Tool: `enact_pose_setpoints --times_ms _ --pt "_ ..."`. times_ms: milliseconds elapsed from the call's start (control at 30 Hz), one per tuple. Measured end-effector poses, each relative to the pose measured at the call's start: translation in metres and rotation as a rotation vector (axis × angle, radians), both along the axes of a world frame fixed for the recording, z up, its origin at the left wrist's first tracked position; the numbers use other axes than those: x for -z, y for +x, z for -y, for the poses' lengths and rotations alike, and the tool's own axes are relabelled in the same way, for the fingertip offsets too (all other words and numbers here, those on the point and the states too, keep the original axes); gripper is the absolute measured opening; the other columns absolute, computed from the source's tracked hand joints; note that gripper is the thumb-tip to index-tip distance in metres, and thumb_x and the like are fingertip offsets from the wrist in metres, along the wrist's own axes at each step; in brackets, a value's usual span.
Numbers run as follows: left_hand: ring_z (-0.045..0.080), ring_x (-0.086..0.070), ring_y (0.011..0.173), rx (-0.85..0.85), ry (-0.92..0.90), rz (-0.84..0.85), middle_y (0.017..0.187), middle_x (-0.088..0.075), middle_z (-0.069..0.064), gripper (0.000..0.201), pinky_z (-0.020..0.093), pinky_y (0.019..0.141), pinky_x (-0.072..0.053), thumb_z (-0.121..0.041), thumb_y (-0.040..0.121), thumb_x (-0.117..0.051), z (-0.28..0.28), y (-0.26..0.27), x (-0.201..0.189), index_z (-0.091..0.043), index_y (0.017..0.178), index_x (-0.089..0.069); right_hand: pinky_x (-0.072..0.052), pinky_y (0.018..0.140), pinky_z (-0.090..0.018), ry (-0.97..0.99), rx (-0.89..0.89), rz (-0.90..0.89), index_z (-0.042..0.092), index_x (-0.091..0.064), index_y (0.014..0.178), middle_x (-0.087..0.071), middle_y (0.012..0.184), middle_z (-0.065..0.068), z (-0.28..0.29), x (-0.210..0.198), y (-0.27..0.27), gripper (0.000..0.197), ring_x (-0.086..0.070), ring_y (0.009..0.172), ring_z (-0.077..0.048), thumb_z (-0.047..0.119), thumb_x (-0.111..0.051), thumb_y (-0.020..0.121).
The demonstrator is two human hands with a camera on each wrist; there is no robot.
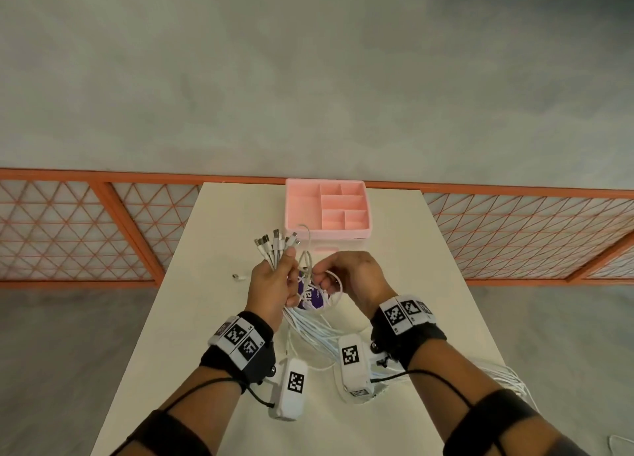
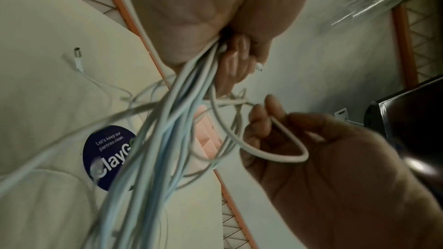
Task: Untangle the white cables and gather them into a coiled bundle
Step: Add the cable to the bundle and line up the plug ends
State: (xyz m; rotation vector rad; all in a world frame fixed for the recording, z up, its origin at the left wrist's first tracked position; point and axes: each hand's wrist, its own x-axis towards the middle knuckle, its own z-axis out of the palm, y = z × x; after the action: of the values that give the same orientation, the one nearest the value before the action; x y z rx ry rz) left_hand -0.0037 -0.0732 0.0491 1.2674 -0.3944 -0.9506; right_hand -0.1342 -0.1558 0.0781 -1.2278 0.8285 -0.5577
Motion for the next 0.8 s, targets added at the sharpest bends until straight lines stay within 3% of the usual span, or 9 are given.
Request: enact_pose_setpoints --times_ms 100,233,300,367,467,600,667,733,800 --pt "0.009 -0.034 0.04 -0.007 -0.027 0.069 0.075 -0.059 0.012 0.031 0.023 0.042 -0.029 -0.032 0.1 -0.057 -0.002 -0.004 0.001 -0.005 0.091 -0.068 -0.045 0.052 -0.026 -0.118 -0.052 -0.058 -0.003 -0.065 0.091 -0.065 0.067 -0.014 -0.005 -0.001 0.005 0.019 -0.053 0.052 -0.019 -0.013 -0.051 0.085" --pt "0.011 -0.03 0.042 0.033 -0.091 0.091 0.061 -0.036 0.008 0.028 0.025 0.043 -0.029 -0.033 0.098 -0.059 -0.004 -0.006 0.001 -0.011 0.101 -0.077 -0.039 0.046 -0.027 -0.2 -0.093 -0.173 0.005 -0.052 0.095 -0.067 0.066 -0.012 -0.009 0.001 0.009 0.018 -0.051 0.046 -0.02 -0.01 -0.05 0.085" --pt "0.014 -0.034 0.043 0.071 -0.118 0.09 0.057 -0.036 0.007 0.025 0.025 0.045 -0.029 -0.03 0.097 -0.061 -0.005 -0.006 0.0 -0.011 0.099 -0.078 -0.04 0.047 -0.028 -0.241 -0.129 -0.185 0.007 -0.05 0.093 -0.069 0.069 -0.014 -0.011 0.002 0.009 0.011 -0.053 0.047 -0.022 -0.004 -0.052 0.089" --pt "0.015 -0.041 0.044 0.097 -0.104 0.093 0.054 -0.047 0.011 0.025 0.025 0.047 -0.029 -0.025 0.097 -0.062 -0.006 -0.006 0.001 -0.005 0.092 -0.076 -0.042 0.049 -0.029 -0.266 -0.123 -0.128 0.007 -0.052 0.091 -0.069 0.07 -0.015 -0.013 -0.001 0.01 0.008 -0.054 0.049 -0.022 -0.001 -0.053 0.093" --pt "0.013 -0.039 0.045 0.122 -0.071 0.085 0.065 -0.057 0.014 0.025 0.027 0.048 -0.032 -0.023 0.098 -0.061 -0.007 -0.004 0.005 -0.012 0.08 -0.074 -0.045 0.051 -0.026 -0.243 -0.058 0.021 0.004 -0.053 0.09 -0.069 0.069 -0.015 -0.013 -0.012 0.01 0.014 -0.053 0.051 -0.02 -0.009 -0.051 0.093" --pt "0.011 -0.033 0.046 0.108 -0.022 0.109 0.082 -0.048 0.015 0.019 0.026 0.045 -0.036 -0.022 0.096 -0.066 -0.005 0.005 0.016 -0.003 0.093 -0.072 -0.045 0.057 -0.029 -0.194 0.084 0.243 0.005 -0.052 0.096 -0.068 0.072 -0.019 -0.01 -0.019 0.008 0.016 -0.054 0.059 -0.022 -0.01 -0.05 0.091" --pt "0.01 -0.034 0.047 0.078 0.017 0.069 0.084 -0.05 0.016 0.016 0.024 0.044 -0.038 -0.019 0.093 -0.069 -0.005 0.009 0.022 -0.003 0.094 -0.068 -0.045 0.059 -0.027 -0.161 0.163 0.31 0.007 -0.053 0.096 -0.066 0.068 -0.018 -0.007 -0.02 0.006 0.018 -0.055 0.06 -0.022 -0.004 -0.055 0.082" --pt "0.01 -0.033 0.047 0.074 0.044 0.056 0.082 -0.056 0.018 0.016 0.024 0.044 -0.038 -0.02 0.093 -0.069 -0.008 0.01 0.026 -0.004 0.096 -0.069 -0.046 0.059 -0.028 -0.103 0.156 0.293 0.007 -0.055 0.097 -0.062 0.064 -0.016 -0.004 -0.017 0.002 0.023 -0.056 0.059 -0.023 0.0 -0.055 0.075" --pt "0.012 -0.03 0.048 0.091 0.037 0.077 0.071 -0.049 0.014 0.023 0.024 0.044 -0.035 -0.023 0.09 -0.072 -0.01 0.007 0.028 -0.002 0.1 -0.072 -0.044 0.063 -0.035 -0.051 0.099 0.218 0.006 -0.056 0.099 -0.057 0.059 -0.013 -0.004 -0.011 0.0 0.027 -0.053 0.058 -0.025 -0.001 -0.053 0.074"
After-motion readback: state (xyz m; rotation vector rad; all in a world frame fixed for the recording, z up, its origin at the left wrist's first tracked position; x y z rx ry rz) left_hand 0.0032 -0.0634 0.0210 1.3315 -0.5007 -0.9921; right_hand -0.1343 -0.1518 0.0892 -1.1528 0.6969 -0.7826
